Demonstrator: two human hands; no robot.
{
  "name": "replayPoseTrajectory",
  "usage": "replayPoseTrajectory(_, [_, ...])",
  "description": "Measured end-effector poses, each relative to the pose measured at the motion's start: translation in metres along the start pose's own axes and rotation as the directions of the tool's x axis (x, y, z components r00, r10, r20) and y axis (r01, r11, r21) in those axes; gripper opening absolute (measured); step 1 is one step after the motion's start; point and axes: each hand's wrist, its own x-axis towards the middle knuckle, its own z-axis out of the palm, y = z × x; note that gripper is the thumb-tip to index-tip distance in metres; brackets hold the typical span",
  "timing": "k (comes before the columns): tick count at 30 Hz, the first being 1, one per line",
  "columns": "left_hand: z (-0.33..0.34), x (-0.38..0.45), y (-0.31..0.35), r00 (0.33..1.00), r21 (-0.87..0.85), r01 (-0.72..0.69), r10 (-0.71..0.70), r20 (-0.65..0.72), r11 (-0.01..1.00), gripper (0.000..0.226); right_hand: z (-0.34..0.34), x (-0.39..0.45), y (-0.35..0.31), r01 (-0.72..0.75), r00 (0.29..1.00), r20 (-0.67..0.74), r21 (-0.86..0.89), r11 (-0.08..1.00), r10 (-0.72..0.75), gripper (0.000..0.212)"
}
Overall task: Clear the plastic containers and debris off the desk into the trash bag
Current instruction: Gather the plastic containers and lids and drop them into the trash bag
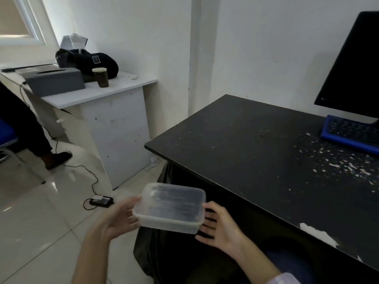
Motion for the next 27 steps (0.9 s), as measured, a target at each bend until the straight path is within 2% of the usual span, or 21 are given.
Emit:
replayPoseTrajectory(4, [0.027, 0.026, -0.037, 0.998, -0.018, 0.067, -0.067, 0.004, 0.998, 0.029, -0.037, 0.013, 0.007, -0.033, 0.994, -0.102, -0.011, 0.999, 0.032, 0.049])
replayPoseTrajectory(6, [0.034, 0.040, -0.054, 0.995, -0.060, 0.081, -0.084, -0.045, 0.995, 0.031, -0.050, 0.019, 0.012, -0.032, 0.988, -0.150, -0.009, 0.999, 0.031, 0.047])
replayPoseTrajectory(8, [0.036, 0.053, -0.072, 0.980, -0.173, 0.034, -0.067, -0.185, 0.984, 0.037, -0.060, 0.023, 0.015, -0.032, 0.982, -0.188, 0.004, 0.999, 0.032, 0.044])
replayPoseTrajectory(10, [0.038, 0.058, -0.087, 0.933, -0.234, -0.043, -0.045, -0.356, 0.971, 0.041, -0.067, 0.026, 0.017, -0.030, 0.975, -0.219, 0.018, 0.999, 0.033, 0.041])
replayPoseTrajectory(12, [0.034, 0.063, -0.101, 0.898, -0.181, -0.058, -0.028, -0.439, 0.982, 0.046, -0.073, 0.030, 0.018, -0.033, 0.969, -0.244, 0.035, 0.999, 0.040, 0.039])
replayPoseTrajectory(15, [0.030, 0.068, -0.119, 0.913, 0.002, 0.054, -0.048, -0.404, 0.999, 0.075, -0.075, 0.034, 0.021, -0.031, 0.963, -0.264, 0.063, 0.998, 0.047, 0.035])
replayPoseTrajectory(16, [0.030, 0.070, -0.125, 0.914, 0.050, 0.084, -0.057, -0.402, 0.995, 0.076, -0.074, 0.035, 0.023, -0.031, 0.963, -0.266, 0.065, 0.997, 0.047, 0.034])
replayPoseTrajectory(18, [0.031, 0.073, -0.131, 0.890, 0.100, 0.100, -0.044, -0.454, 0.990, 0.057, -0.070, 0.039, 0.026, -0.038, 0.964, -0.261, 0.057, 0.998, 0.051, 0.033])
replayPoseTrajectory(21, [0.028, 0.075, -0.133, 0.873, 0.052, 0.059, -0.026, -0.488, 0.997, 0.024, -0.059, 0.046, 0.031, -0.051, 0.966, -0.251, 0.051, 0.997, 0.062, 0.031])
replayPoseTrajectory(27, [0.025, 0.061, -0.118, 0.847, -0.123, -0.025, -0.044, -0.529, 0.992, 0.026, -0.031, 0.064, 0.040, -0.028, 0.975, -0.217, 0.087, 0.996, 0.047, 0.026])
